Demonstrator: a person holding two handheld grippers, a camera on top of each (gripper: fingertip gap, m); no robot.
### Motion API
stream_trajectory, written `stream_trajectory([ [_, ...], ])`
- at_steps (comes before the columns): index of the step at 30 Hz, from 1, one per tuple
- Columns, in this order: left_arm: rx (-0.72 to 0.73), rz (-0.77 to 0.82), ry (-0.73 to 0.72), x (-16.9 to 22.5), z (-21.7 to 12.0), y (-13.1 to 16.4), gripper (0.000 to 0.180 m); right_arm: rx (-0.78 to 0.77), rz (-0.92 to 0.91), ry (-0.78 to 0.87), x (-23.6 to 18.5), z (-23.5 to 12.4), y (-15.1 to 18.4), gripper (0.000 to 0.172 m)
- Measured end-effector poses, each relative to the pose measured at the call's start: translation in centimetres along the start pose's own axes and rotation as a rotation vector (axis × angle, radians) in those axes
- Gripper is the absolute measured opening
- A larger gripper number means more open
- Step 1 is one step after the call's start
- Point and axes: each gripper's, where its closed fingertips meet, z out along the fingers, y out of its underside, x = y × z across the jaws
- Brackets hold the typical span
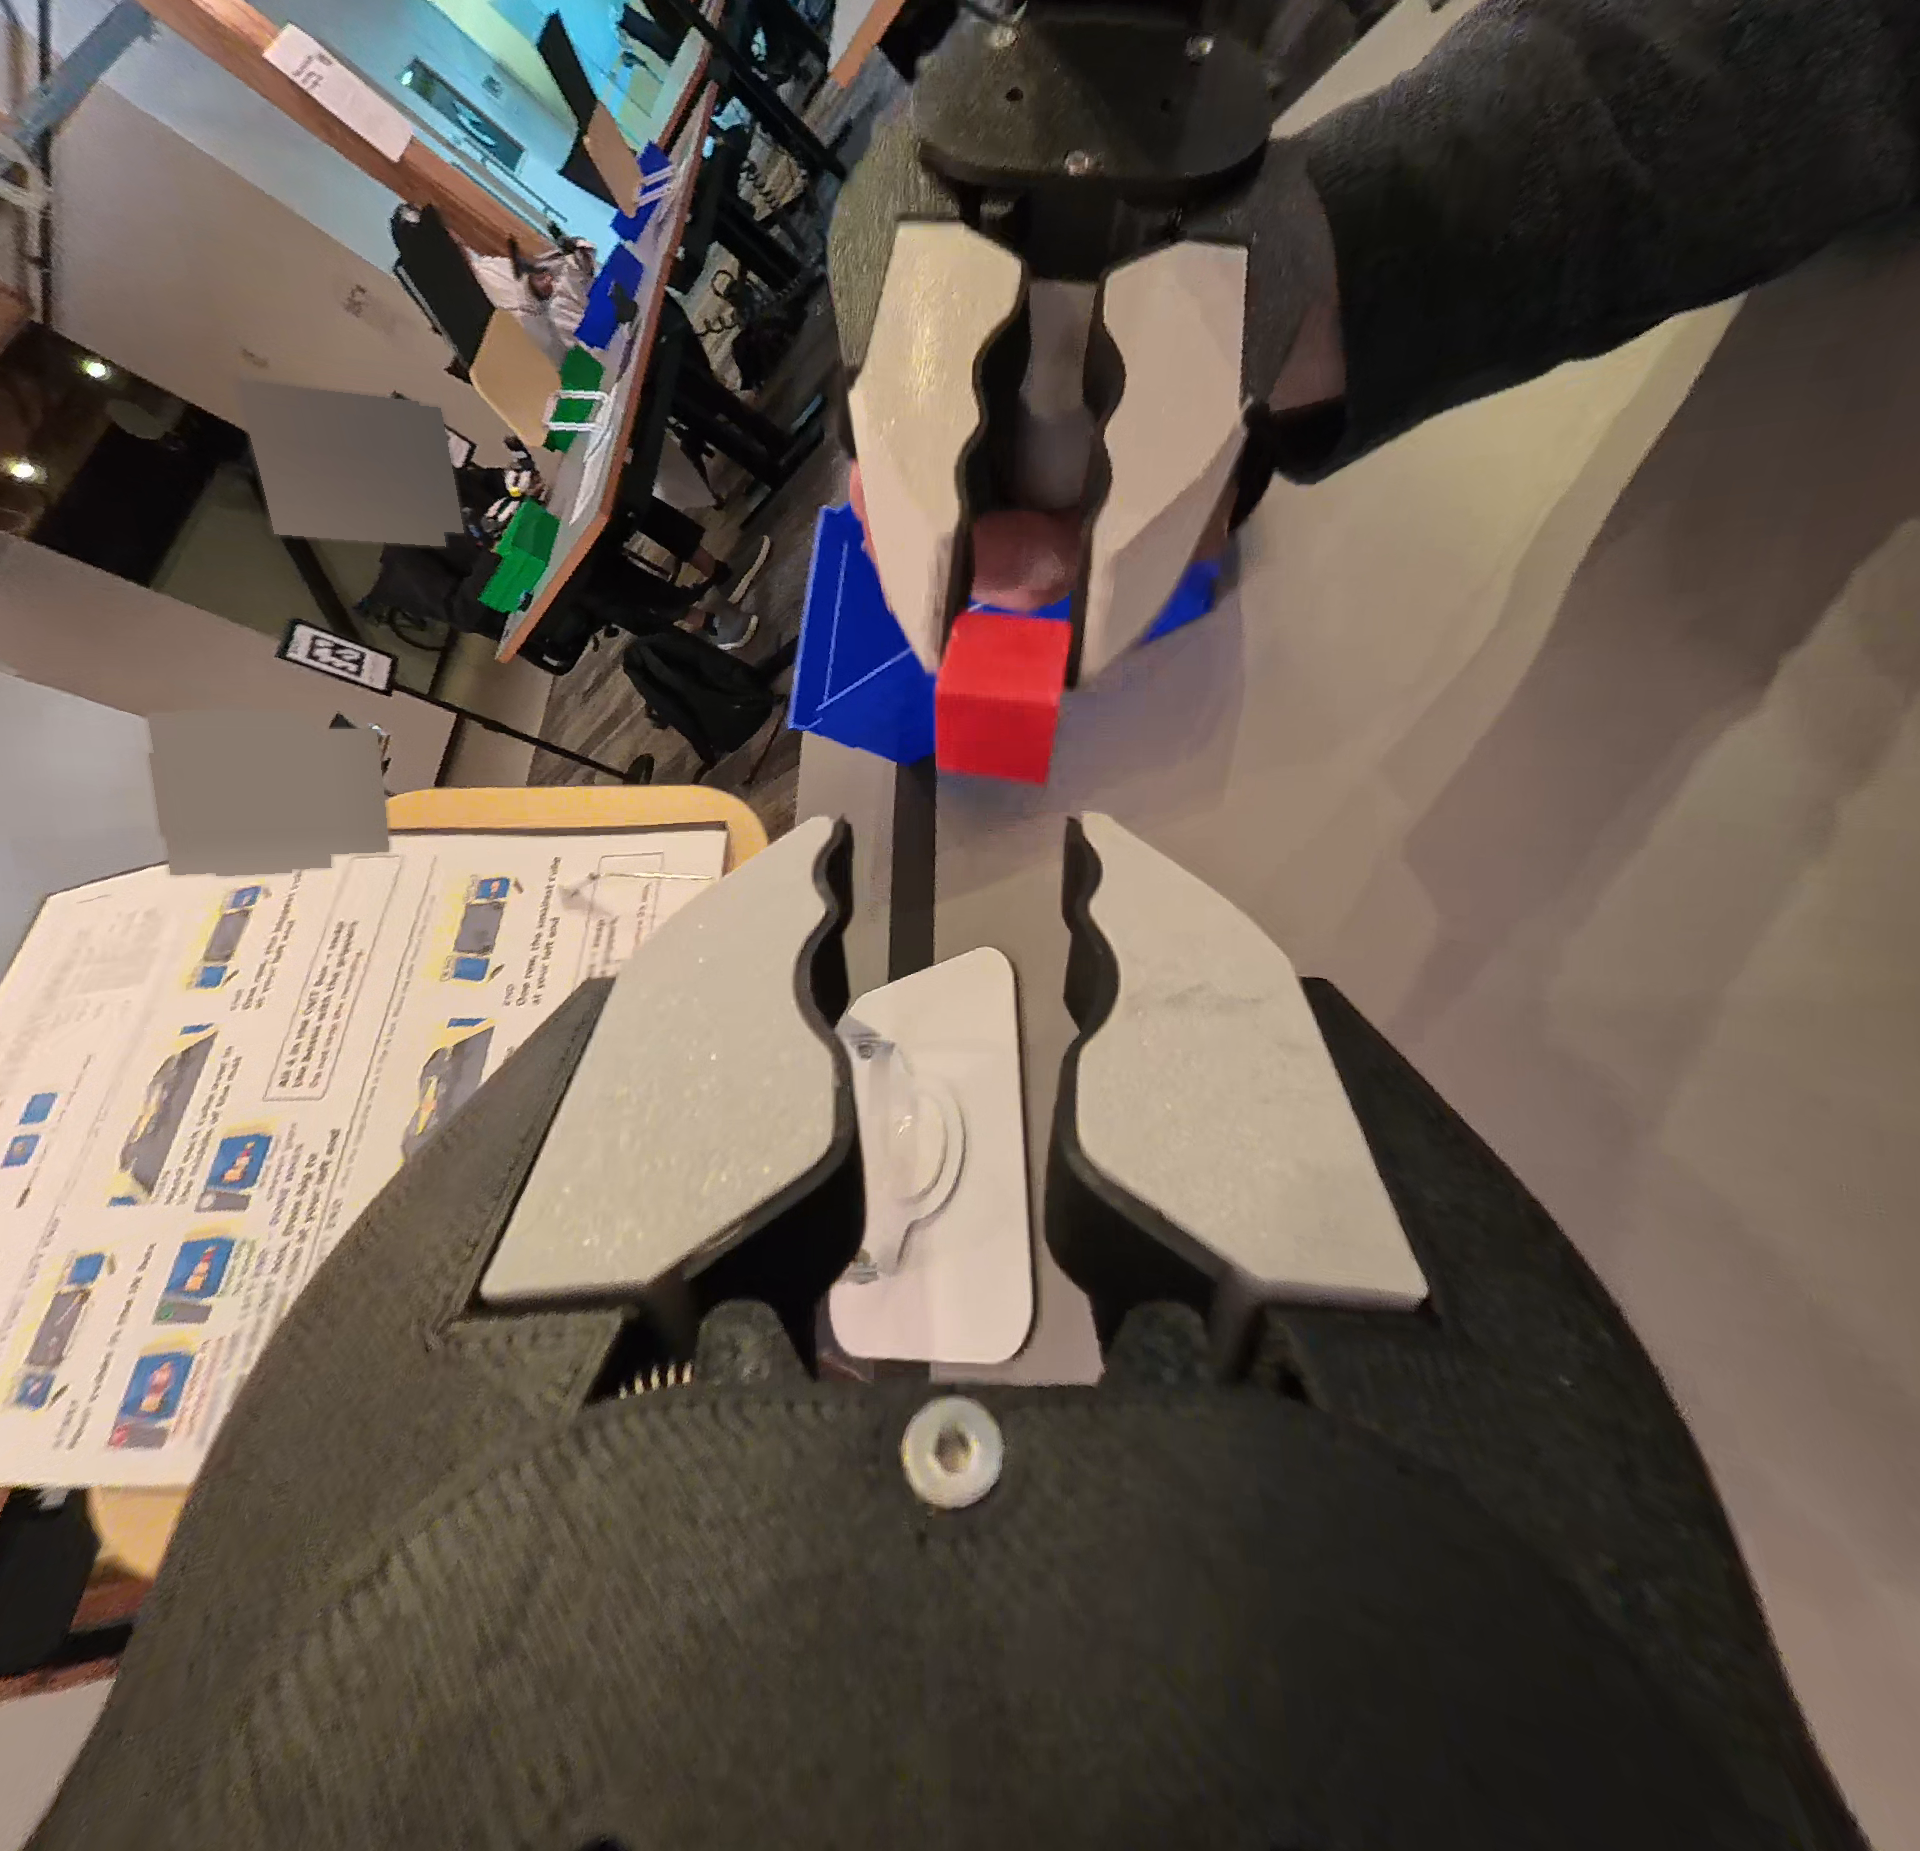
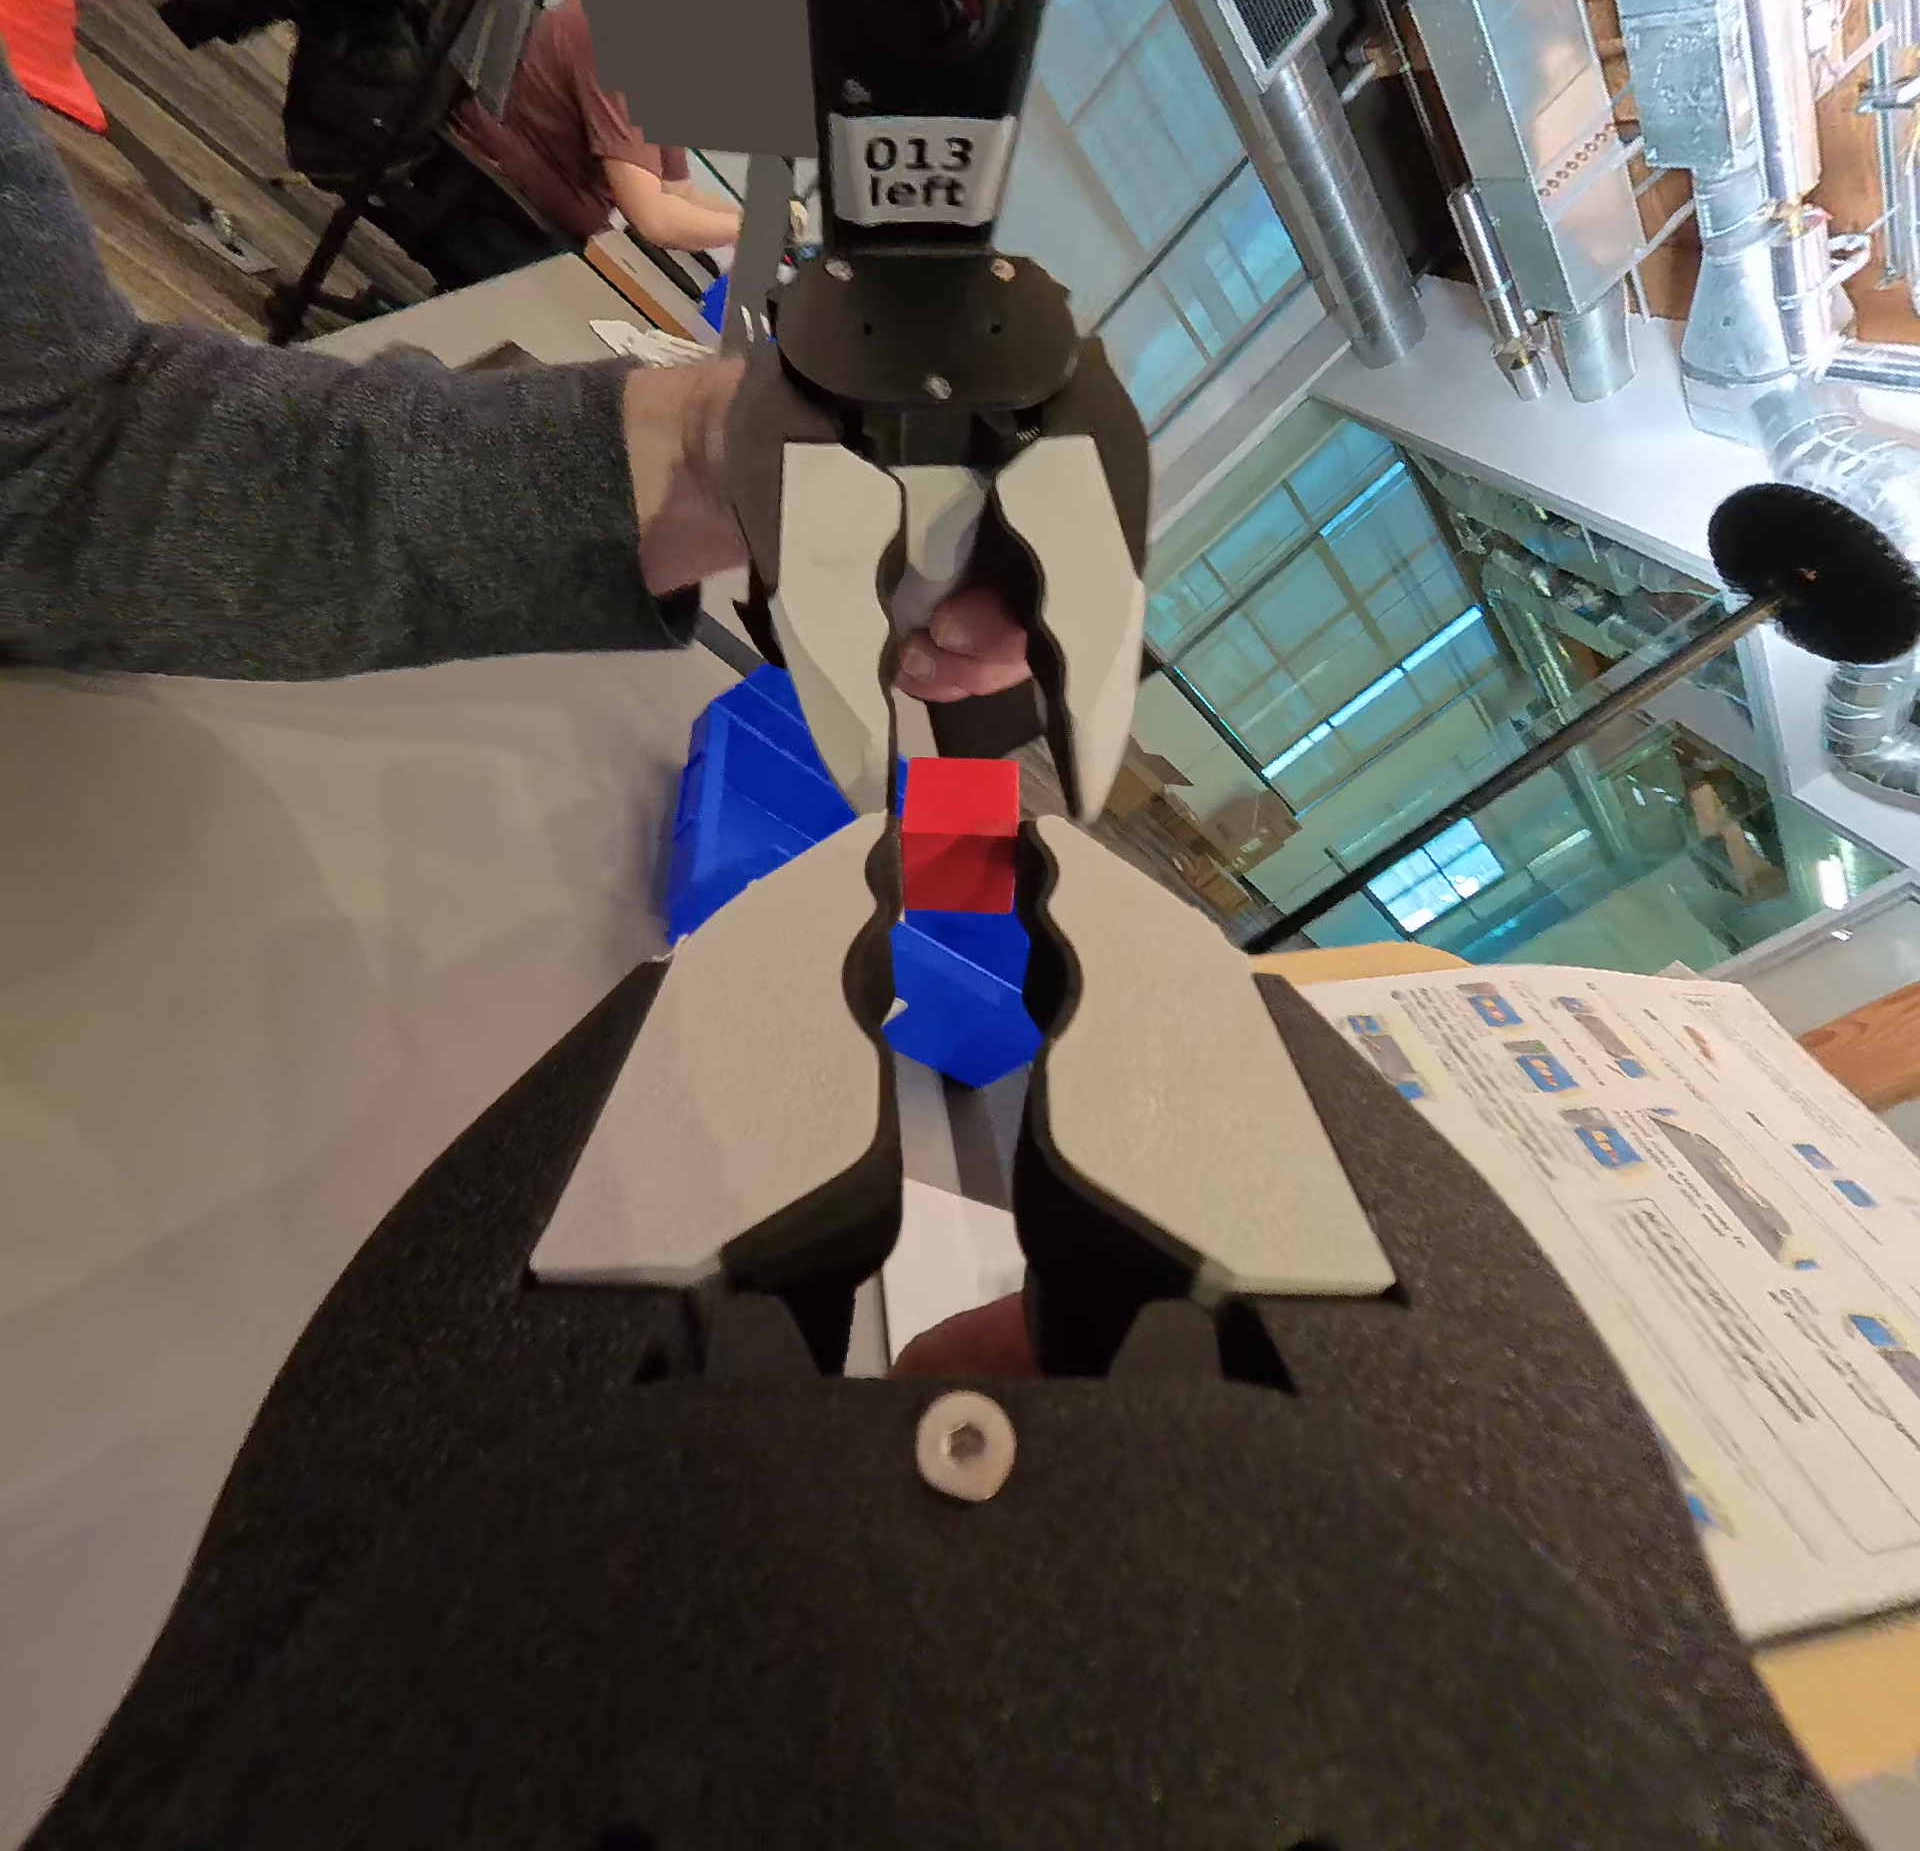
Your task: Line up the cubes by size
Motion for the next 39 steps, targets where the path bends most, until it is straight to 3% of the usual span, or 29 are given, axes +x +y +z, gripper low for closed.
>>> stream_trajectory([
  [6,-0.003,-0.003,-0.081,-1.6,-2.2,0.4,0.001,-0.202,-0.002,0.144,5.5,-6.8,2.3,0.020],
  [8,-0.005,-0.010,-0.111,-2.2,-2.9,0.6,0.000,-0.299,0.001,0.197,7.5,-10.1,3.9,0.020],
  [13,-0.038,-0.017,-0.145,-2.9,-3.5,1.2,0.000,-0.677,0.090,0.169,10.1,-17.8,12.3,0.020],
  [17,-0.089,0.003,-0.147,-2.8,-3.0,1.7,0.000,-0.821,0.192,0.121,10.4,-21.4,18.6,0.020],
  [26,-0.118,0.013,-0.139,-2.7,-2.6,2.3,0.000,-1.090,0.371,-0.186,5.4,-23.6,29.7,0.020],
  [39,-0.131,0.006,-0.118,-2.5,-2.0,2.8,0.000,-1.272,0.490,-0.476,2.3,-24.3,35.1,0.020],
])
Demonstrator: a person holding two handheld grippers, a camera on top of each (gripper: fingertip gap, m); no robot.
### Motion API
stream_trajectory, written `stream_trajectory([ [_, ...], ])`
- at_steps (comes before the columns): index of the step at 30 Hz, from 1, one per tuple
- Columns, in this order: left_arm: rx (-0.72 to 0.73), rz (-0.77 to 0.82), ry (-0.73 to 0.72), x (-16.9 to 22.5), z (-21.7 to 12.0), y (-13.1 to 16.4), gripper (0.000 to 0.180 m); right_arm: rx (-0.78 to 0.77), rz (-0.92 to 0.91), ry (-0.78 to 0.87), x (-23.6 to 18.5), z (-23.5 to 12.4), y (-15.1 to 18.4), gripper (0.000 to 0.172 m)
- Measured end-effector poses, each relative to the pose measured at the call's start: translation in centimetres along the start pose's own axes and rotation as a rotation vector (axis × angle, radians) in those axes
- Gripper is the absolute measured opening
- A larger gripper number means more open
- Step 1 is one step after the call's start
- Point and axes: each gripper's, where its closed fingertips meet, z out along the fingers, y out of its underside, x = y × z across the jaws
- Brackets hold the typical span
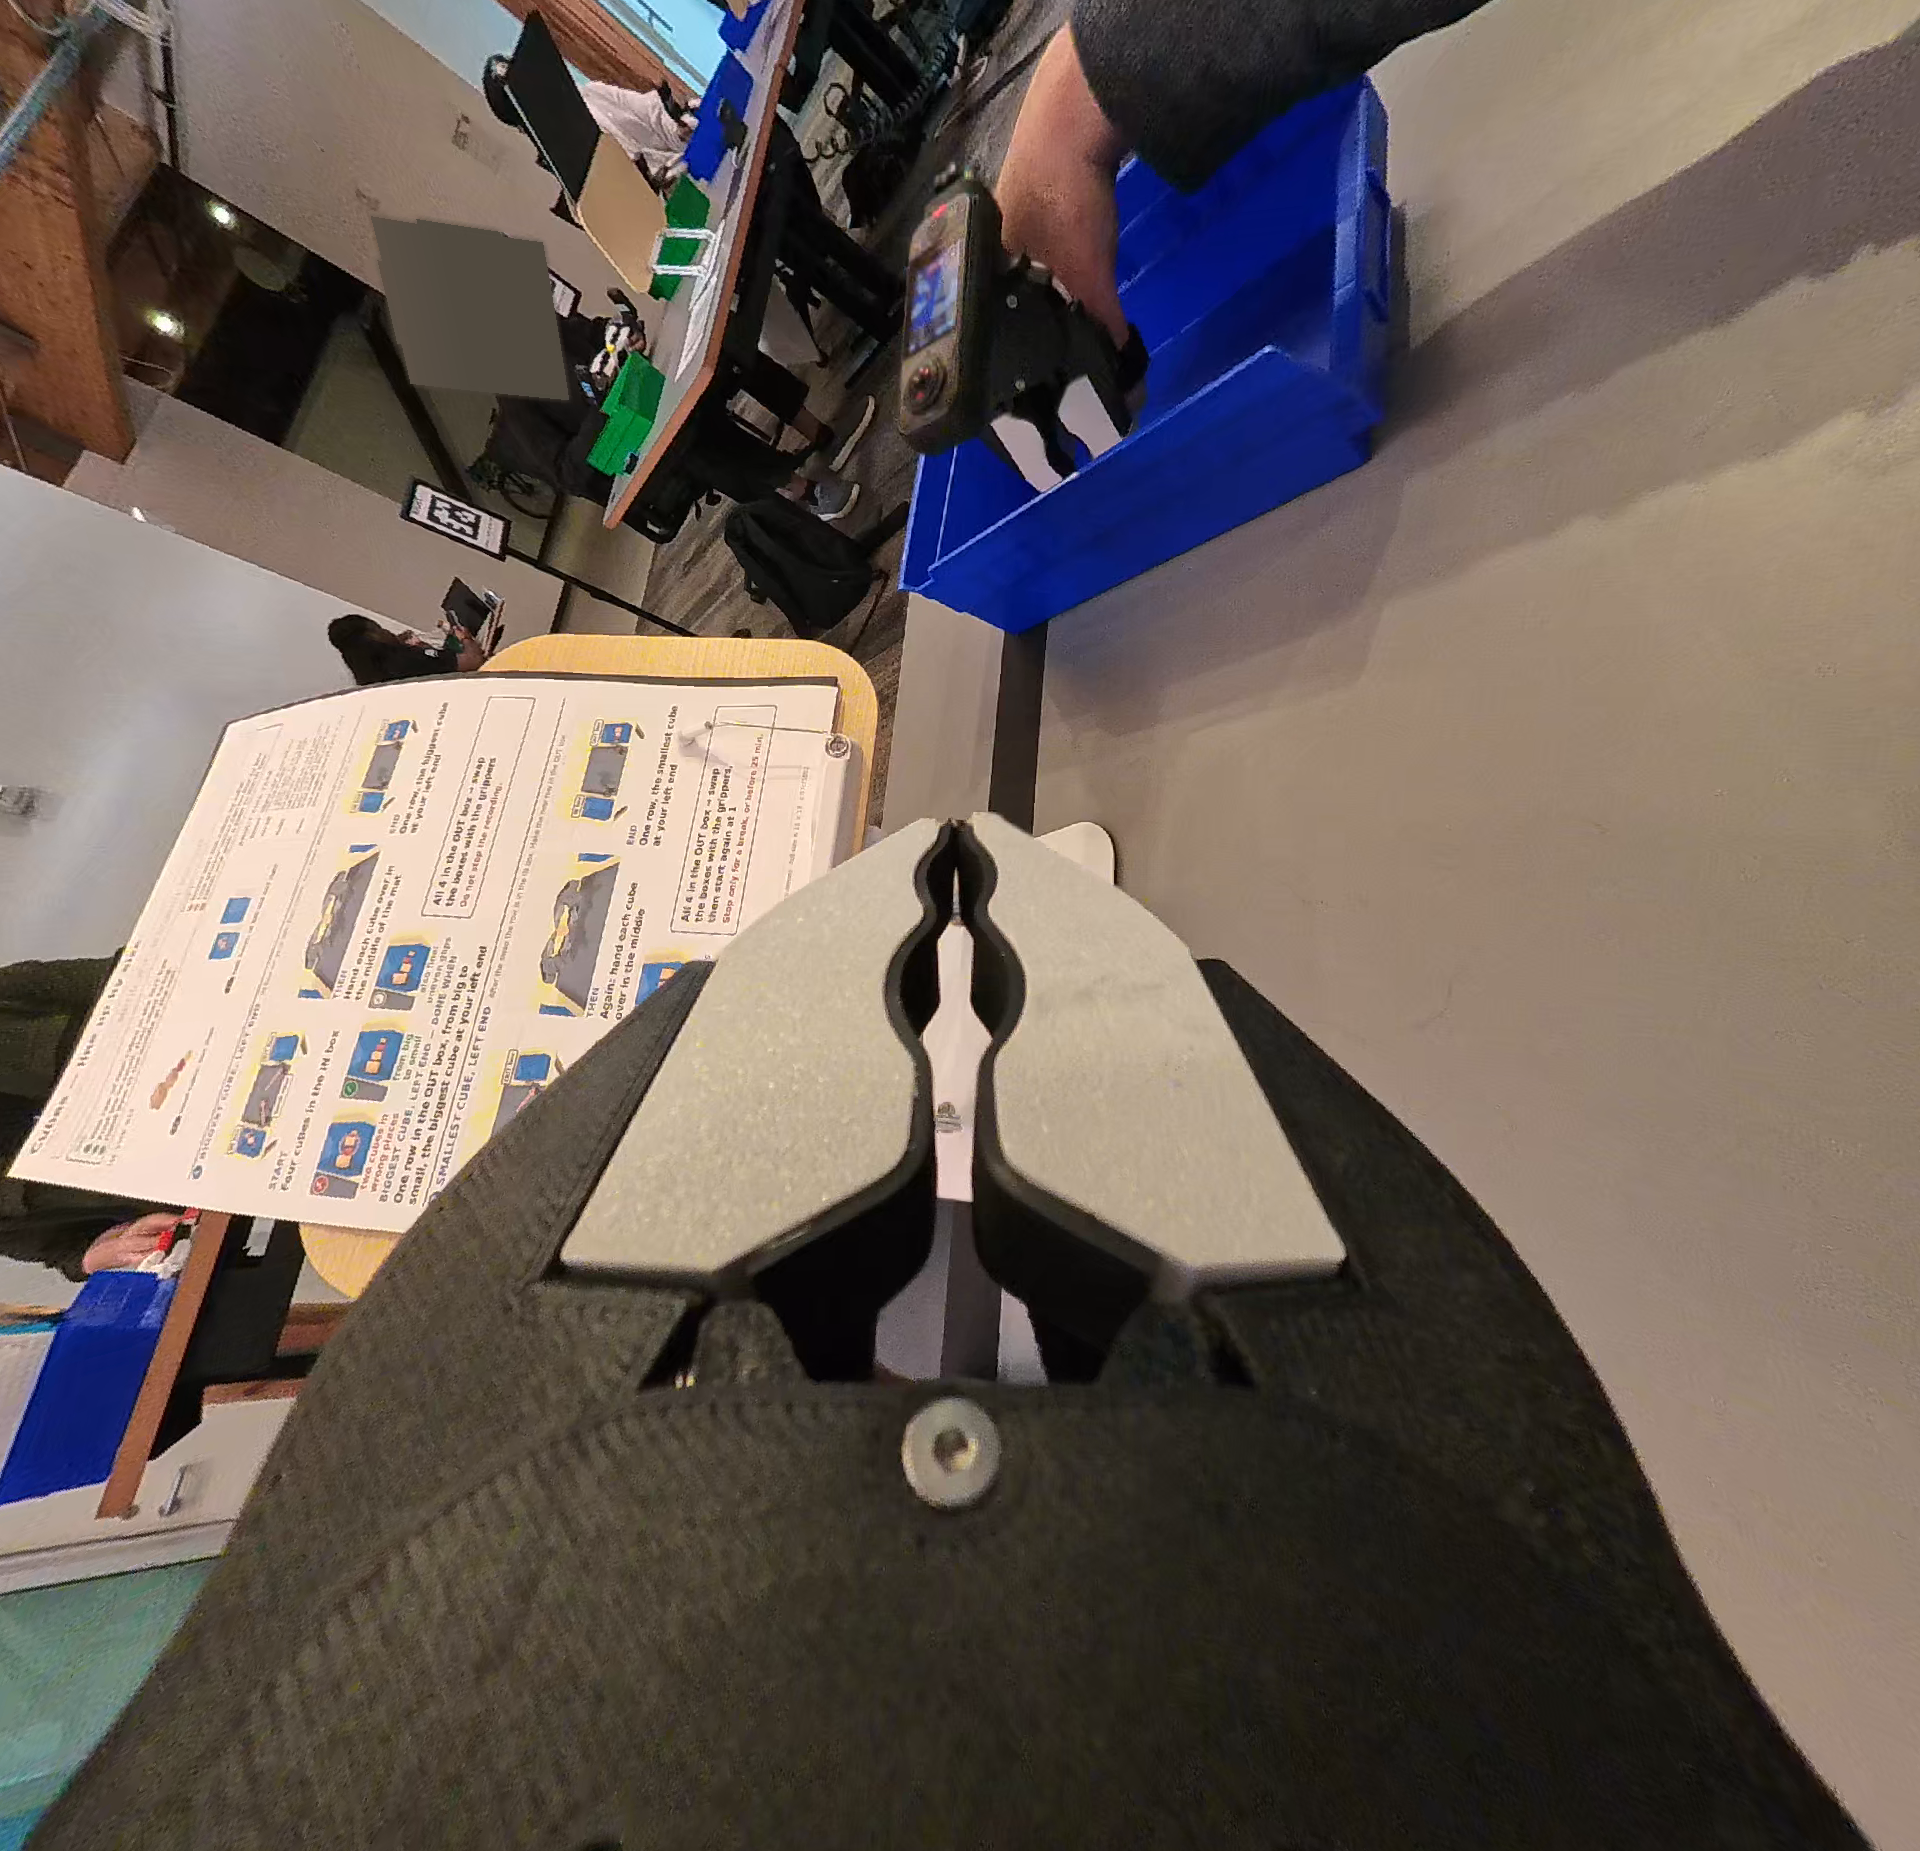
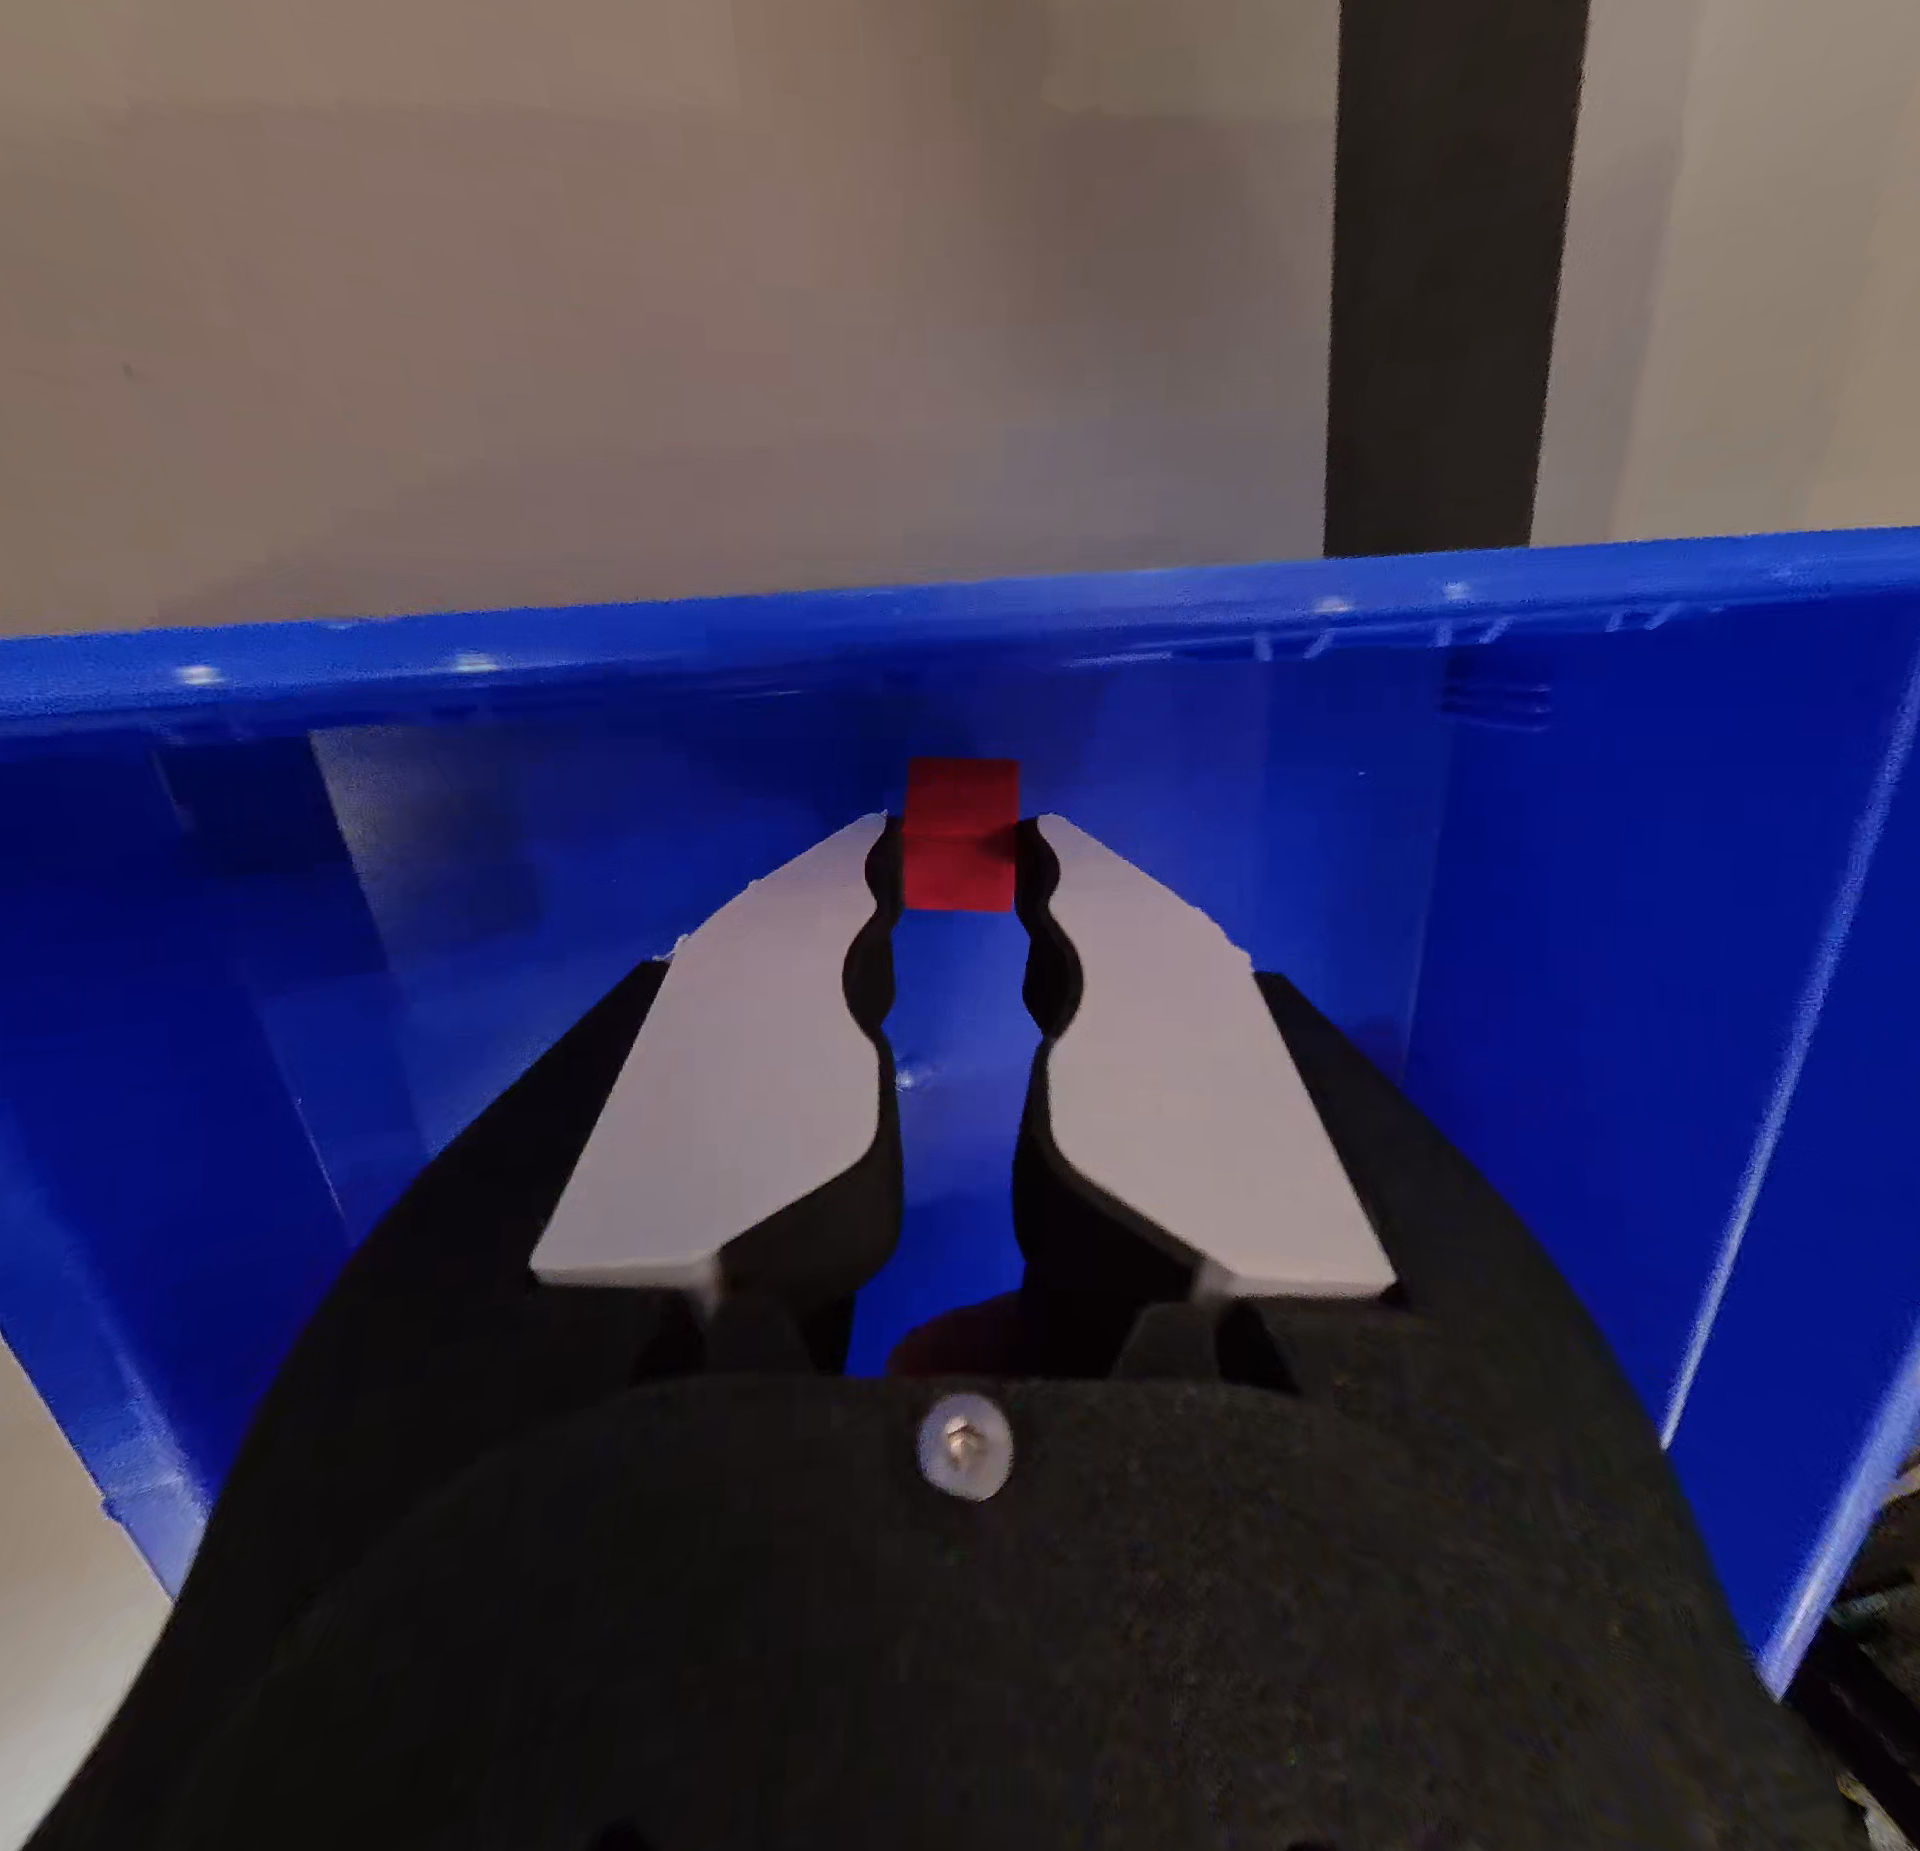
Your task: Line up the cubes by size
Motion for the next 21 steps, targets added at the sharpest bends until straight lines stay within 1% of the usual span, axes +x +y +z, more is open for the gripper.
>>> stream_trajectory([
  [6,-0.005,0.001,0.013,0.3,0.4,0.0,0.000,-0.028,-0.014,-0.053,-0.1,1.0,-0.1,0.020],
  [21,-0.015,-0.003,0.036,0.6,1.2,0.4,0.000,-0.054,-0.048,-0.094,-0.1,1.6,-0.9,0.020],
])
